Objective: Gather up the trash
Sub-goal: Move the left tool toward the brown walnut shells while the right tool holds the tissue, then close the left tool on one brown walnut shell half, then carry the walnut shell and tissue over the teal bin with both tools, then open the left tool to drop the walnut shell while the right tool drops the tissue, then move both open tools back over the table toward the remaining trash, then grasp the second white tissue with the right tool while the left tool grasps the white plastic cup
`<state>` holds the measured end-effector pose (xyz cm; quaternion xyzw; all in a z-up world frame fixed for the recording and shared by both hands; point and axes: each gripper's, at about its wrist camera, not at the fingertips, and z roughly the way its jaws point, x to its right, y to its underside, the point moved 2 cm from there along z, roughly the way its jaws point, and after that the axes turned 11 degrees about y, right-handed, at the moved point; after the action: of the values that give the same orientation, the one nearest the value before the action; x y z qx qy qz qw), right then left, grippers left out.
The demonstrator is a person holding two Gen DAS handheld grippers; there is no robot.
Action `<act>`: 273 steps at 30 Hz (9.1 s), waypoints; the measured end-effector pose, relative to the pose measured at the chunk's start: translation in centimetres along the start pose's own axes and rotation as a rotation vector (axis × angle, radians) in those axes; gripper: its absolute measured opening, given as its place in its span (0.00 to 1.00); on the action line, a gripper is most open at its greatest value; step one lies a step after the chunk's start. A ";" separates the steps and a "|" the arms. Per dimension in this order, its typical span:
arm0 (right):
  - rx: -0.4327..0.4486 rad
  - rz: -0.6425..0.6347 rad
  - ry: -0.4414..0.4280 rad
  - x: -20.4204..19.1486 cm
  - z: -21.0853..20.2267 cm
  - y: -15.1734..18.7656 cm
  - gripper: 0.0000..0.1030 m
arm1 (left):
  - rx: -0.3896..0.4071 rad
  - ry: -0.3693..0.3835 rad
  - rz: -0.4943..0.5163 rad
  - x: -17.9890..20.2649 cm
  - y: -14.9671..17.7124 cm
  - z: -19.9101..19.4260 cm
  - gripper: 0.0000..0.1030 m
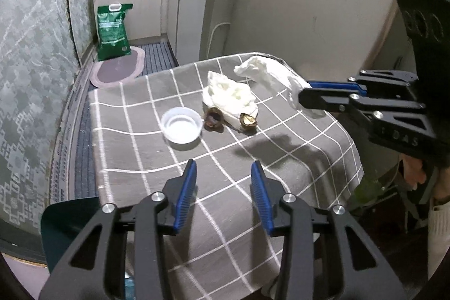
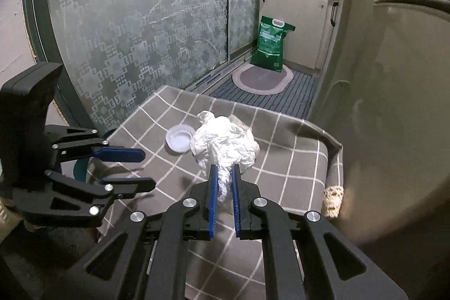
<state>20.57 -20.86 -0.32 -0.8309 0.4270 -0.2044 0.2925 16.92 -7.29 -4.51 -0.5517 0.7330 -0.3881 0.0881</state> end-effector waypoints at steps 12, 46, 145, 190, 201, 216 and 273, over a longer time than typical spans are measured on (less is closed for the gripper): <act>-0.030 0.034 0.016 3.0 -0.5 2.8 0.09 | 0.053 0.043 0.014 2.6 -1.7 2.8 0.35; -0.025 0.064 0.020 5.6 -1.9 4.5 0.09 | 0.054 -0.053 0.039 2.1 -3.3 5.7 0.20; -0.357 -0.504 -0.272 -34.3 14.4 -2.6 0.09 | 0.148 -0.315 -0.298 -20.7 12.5 -21.9 0.34; -0.051 -0.268 -0.252 -25.1 5.4 -7.2 0.55 | 0.399 -0.224 -0.203 -12.8 4.1 -24.1 0.49; 0.020 -0.133 -0.156 -16.9 3.2 -7.8 0.59 | 0.359 -0.186 -0.137 -9.4 1.4 -19.9 0.55; 0.028 0.025 0.007 -6.1 2.7 -6.1 0.59 | 0.253 -0.121 -0.109 -6.5 -0.3 -12.2 0.57; -0.094 0.123 0.017 0.9 6.7 -3.5 0.14 | 0.044 -0.106 -0.045 -4.0 -2.5 1.0 0.40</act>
<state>27.04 -17.92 -2.93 -0.8142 0.4887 -0.1728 0.2614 20.84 -4.53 -4.75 -0.5856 0.7061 -0.3762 0.1301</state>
